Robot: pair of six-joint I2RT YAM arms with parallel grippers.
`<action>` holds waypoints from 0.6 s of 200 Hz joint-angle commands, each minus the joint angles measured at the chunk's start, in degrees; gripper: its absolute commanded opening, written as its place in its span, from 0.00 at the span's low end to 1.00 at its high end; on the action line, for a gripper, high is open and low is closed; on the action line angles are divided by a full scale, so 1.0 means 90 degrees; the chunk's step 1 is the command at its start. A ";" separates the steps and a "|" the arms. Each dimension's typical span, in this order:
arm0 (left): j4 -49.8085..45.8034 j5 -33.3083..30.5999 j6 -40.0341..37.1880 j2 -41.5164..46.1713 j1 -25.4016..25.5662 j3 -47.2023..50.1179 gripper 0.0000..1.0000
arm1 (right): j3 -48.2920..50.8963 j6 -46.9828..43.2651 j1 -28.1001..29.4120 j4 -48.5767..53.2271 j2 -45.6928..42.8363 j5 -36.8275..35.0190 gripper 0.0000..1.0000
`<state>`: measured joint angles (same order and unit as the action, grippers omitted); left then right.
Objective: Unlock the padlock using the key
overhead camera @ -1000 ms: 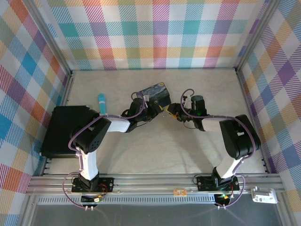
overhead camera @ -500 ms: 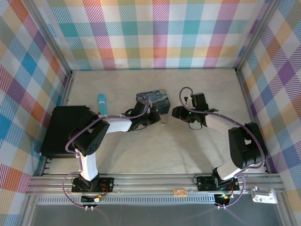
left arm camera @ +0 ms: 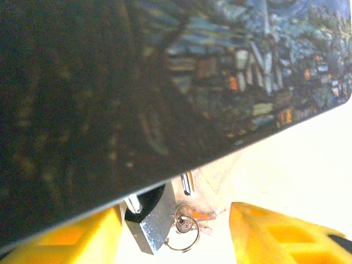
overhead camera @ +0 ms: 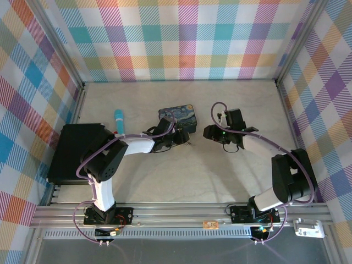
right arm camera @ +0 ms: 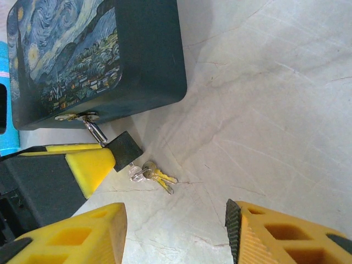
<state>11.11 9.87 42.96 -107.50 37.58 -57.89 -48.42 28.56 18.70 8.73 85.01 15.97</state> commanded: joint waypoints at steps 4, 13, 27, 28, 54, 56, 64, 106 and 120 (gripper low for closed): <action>0.0309 0.0060 0.0306 0.0354 -0.0134 0.0269 0.60 | 0.0051 -0.0250 0.0076 0.0225 -0.0197 -0.0113 0.51; 0.0328 0.0025 0.0348 0.0538 -0.0186 0.0403 0.68 | 0.0012 -0.0321 0.0175 0.0285 -0.0217 -0.0165 0.52; 0.0241 -0.0047 0.0331 0.0901 -0.0267 0.0563 0.72 | -0.0068 -0.0506 0.0453 0.0354 -0.0203 -0.0331 0.51; 0.0235 -0.0049 0.0328 0.0925 -0.0273 0.0573 0.73 | -0.0078 -0.0516 0.0477 0.0361 -0.0196 -0.0350 0.51; 0.0049 -0.0051 0.0378 0.1406 -0.0526 0.0837 0.74 | -0.0412 -0.0917 0.1085 0.0598 0.0096 -0.0778 0.51; 0.0060 -0.0032 0.0404 0.1437 -0.0563 0.0866 0.74 | -0.0445 -0.0949 0.1137 0.0628 0.0125 -0.0827 0.51; 0.0136 0.0047 0.0546 0.1541 -0.0709 0.1010 0.74 | -0.0593 -0.1087 0.1346 0.0732 0.0271 -0.1009 0.51; 0.0476 0.0321 0.0861 0.2161 -0.1489 0.1649 0.73 | -0.1776 -0.1624 0.2193 0.1595 0.1382 -0.2029 0.53; 0.0403 0.0296 0.0829 0.2375 -0.1699 0.1731 0.73 | -0.2216 -0.1729 0.2376 0.1958 0.1794 -0.2431 0.57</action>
<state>14.50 11.44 49.28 -90.13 24.86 -43.92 -62.87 17.02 37.69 18.98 96.38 2.02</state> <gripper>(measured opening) 0.735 0.534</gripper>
